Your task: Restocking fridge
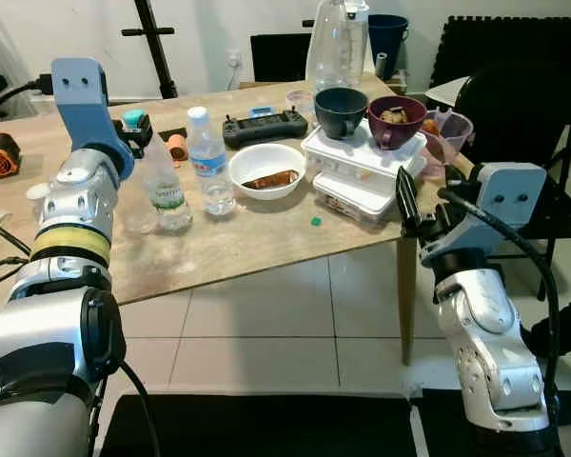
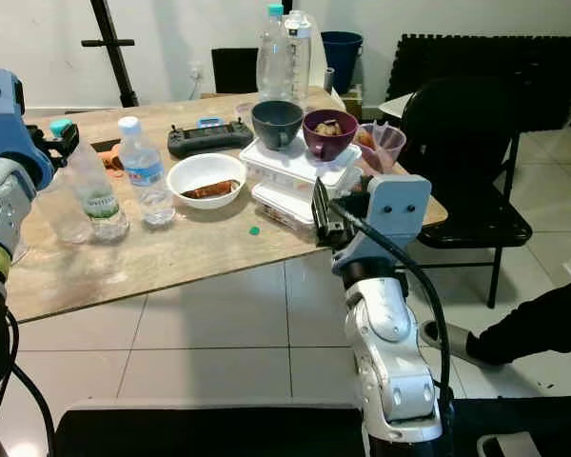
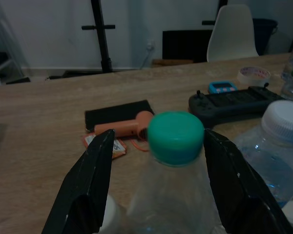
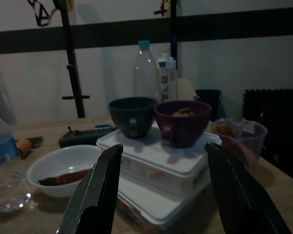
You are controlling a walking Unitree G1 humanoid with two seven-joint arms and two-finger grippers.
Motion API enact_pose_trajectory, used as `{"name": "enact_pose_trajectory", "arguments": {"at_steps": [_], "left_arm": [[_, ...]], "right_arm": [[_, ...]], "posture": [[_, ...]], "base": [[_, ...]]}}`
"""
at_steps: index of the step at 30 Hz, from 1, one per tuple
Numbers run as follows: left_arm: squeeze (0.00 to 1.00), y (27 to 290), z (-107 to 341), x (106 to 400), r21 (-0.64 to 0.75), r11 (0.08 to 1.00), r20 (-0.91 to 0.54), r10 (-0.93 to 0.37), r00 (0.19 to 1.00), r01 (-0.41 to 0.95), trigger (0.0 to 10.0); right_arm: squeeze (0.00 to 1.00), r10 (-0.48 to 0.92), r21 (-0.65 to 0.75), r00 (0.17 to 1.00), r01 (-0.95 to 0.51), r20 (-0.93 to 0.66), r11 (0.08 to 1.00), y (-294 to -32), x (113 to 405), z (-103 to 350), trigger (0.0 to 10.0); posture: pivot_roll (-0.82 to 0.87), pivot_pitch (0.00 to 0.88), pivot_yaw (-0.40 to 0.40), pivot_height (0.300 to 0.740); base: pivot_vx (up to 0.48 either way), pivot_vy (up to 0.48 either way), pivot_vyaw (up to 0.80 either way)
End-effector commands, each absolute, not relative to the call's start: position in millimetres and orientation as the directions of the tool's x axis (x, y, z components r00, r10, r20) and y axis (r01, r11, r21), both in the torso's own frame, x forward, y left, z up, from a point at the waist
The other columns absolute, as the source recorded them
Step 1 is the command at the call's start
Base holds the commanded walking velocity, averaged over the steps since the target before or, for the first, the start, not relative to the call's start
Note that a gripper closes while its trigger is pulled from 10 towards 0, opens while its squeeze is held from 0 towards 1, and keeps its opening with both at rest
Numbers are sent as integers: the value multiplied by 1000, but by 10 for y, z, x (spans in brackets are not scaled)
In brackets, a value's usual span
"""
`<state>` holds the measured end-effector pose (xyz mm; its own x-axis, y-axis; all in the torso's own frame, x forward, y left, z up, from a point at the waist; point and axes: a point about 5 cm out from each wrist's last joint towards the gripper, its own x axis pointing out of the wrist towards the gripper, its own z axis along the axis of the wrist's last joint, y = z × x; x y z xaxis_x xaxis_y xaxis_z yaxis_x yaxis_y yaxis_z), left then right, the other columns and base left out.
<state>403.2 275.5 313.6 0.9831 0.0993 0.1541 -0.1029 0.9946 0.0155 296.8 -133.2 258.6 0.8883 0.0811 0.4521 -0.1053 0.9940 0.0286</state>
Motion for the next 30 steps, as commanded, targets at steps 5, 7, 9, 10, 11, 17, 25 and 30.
{"name": "enact_pose_trajectory", "arguments": {"at_steps": [5, 7, 9, 10, 11, 17, 25, 30], "left_arm": [[0, 2771, 3175, 4038, 25, 992, 163, 115, 980, -120, 10000], [0, 2764, 3187, 4045, 24, 992, 168, 117, 979, -123, 8824], [0, 2761, 3205, 4047, 24, 992, 176, 121, 977, -127, 3686], [0, 2762, 3211, 4048, 23, 991, 178, 122, 976, -128, 3255], [0, 2762, 3211, 4048, 23, 991, 178, 122, 976, -128, 3255], [0, 2818, 3266, 4027, 3, 988, 202, 150, 968, -154, 0], [0, 2821, 3346, 4011, -5, 992, 247, 125, 961, -128, 0], [0, 2867, 3510, 3952, -6, 995, 331, 100, 938, -103, 10000]], "right_arm": [[0, 64, 26, 891, -85, 450, 996, -1377, 2908, 2600, 10000], [0, 62, 25, 893, -82, 446, 996, -1384, 2900, 2600, 10000], [0, 61, 25, 895, -80, 442, 996, -1389, 2897, 2593, 10000], [0, 61, 25, 896, -79, 439, 997, -1390, 2895, 2591, 10000], [0, 61, 25, 896, -79, 439, 997, -1390, 2895, 2591, 10000], [0, 60, 28, 901, -80, 430, 996, -1383, 2908, 2577, 10000], [0, 67, 29, 900, -88, 431, 996, -1364, 2953, 2581, 10000], [0, 70, 30, 898, -92, 434, 995, -1350, 2981, 2588, 10000]], "posture": [[-123, 241, 41, 721], [-125, 248, 42, 721], [-124, 249, 43, 721], [-124, 249, 43, 721], [-124, 249, 43, 721], [-116, 241, 42, 721], [-102, 212, 39, 721], [-92, 194, 40, 721]], "base": [[0, 0, 0], [0, 0, 0], [0, 0, 0], [0, 0, 0], [0, 0, 0], [0, 0, 0], [0, 0, 0], [0, 0, 0]]}}
